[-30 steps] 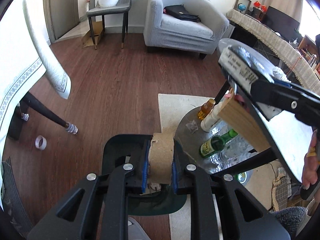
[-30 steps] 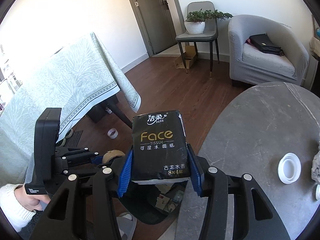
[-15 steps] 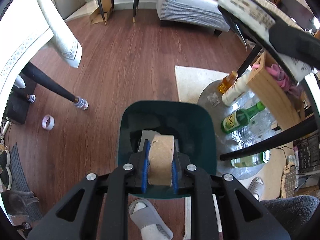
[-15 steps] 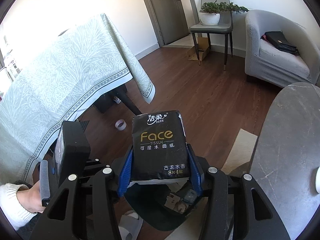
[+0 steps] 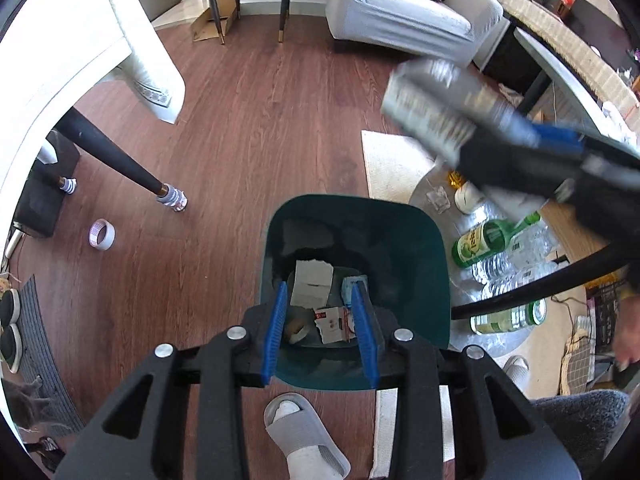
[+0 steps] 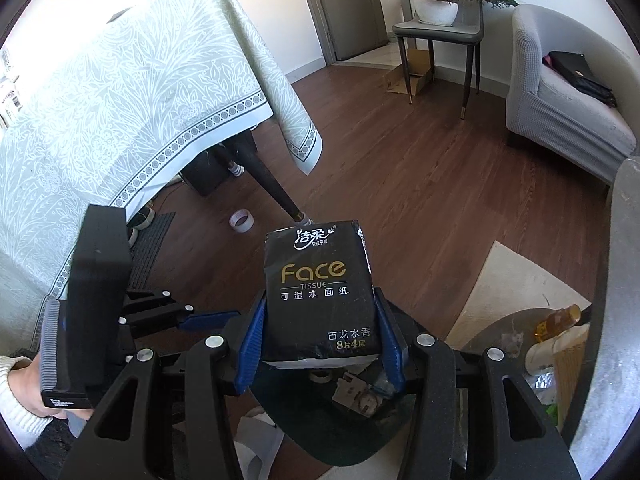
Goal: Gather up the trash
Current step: 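Lower the Face tissue pack into the bin and open the right tool, then return both tools to the table toward the white lid and paper balls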
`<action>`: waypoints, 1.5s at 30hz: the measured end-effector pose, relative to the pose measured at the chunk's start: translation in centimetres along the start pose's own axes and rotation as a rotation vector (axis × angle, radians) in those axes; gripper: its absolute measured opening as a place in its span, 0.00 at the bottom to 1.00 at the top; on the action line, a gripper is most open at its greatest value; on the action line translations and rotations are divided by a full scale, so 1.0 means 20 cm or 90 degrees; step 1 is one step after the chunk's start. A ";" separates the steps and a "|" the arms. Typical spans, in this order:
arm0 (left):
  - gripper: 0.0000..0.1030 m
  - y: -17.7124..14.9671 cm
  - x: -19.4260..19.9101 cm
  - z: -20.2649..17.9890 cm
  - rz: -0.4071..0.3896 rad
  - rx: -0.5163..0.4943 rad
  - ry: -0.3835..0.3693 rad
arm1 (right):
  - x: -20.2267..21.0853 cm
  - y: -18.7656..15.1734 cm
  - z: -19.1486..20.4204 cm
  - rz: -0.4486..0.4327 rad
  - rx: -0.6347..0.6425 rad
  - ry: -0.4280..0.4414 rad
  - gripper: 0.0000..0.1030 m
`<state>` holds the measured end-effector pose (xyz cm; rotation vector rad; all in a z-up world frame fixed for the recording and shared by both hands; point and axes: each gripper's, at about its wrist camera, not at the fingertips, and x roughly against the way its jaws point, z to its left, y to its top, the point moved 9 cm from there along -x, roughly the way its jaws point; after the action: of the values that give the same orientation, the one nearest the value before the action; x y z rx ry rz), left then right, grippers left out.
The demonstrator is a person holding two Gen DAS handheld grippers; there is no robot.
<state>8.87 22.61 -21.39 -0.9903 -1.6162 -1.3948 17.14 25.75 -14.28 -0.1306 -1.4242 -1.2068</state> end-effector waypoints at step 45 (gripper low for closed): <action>0.17 0.45 0.87 -0.29 -0.295 0.038 -0.099 | -0.38 -0.48 0.00 0.222 0.064 -0.055 0.62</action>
<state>10.32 19.06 -1.33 -0.7289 -2.0855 -1.5850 12.77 25.44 -25.67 -0.3497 -1.4625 -0.8503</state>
